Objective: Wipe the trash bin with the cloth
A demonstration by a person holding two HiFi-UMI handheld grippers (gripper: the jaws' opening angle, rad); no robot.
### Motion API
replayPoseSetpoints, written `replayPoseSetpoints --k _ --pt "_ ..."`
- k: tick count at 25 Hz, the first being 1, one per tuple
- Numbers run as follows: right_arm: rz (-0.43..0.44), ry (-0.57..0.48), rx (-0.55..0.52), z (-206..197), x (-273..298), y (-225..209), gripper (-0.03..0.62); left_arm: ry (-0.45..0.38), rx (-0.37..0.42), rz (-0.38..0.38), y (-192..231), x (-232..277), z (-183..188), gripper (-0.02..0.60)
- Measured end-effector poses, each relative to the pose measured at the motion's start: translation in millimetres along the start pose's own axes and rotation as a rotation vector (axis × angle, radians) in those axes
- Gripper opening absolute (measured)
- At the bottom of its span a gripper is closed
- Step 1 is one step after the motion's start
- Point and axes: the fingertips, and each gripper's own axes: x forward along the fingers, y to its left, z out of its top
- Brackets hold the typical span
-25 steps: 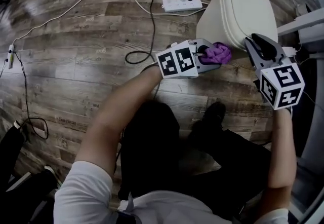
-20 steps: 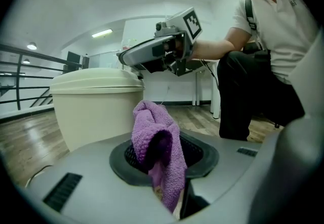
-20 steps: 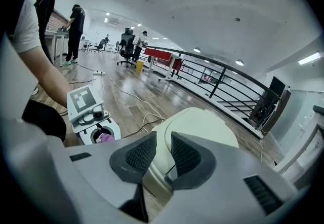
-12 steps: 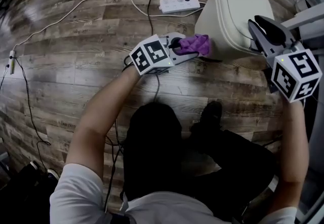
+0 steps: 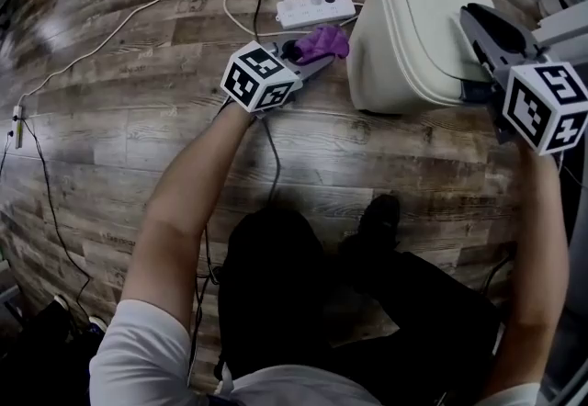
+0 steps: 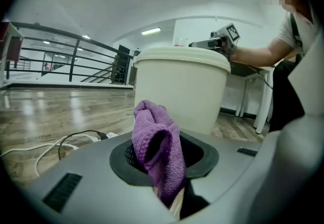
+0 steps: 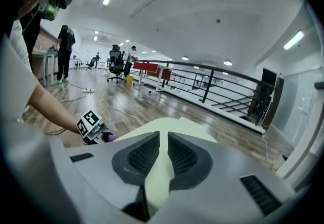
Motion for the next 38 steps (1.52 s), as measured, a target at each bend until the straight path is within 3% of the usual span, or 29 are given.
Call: replayPoseSetpoints --k 3,9,14,22,26,29,32,38 --pt "-0.028 -0.04 -0.058 21 5 -16 0.055 0.009 -0.006 0.016 15 12 3 0.11" --pt "0.073 -0.063 0.134 14 33 -22 0.054 0.031 -0.011 0.023 23 34 1 0.11" --pt "0.102 -0.146 0.195 21 25 -25 0.044 0.036 0.003 0.026 32 54 3 0.11" --pt "0.14 -0.019 0.055 10 38 -6 0.044 0.062 -0.019 0.06 42 60 -1 0.11" --pt "0.138 -0.061 0.079 12 33 -11 0.044 0.068 -0.01 0.068 45 59 4 0.11" --pt "0.082 -0.066 0.112 9 31 -24 0.044 0.06 -0.013 0.076 43 53 7 0.11" --pt "0.05 -0.032 -0.039 14 32 -11 0.044 0.052 -0.008 0.067 34 52 10 0.11" --pt "0.187 0.028 -0.361 37 62 70 0.044 0.055 0.026 0.048 17 48 17 0.11"
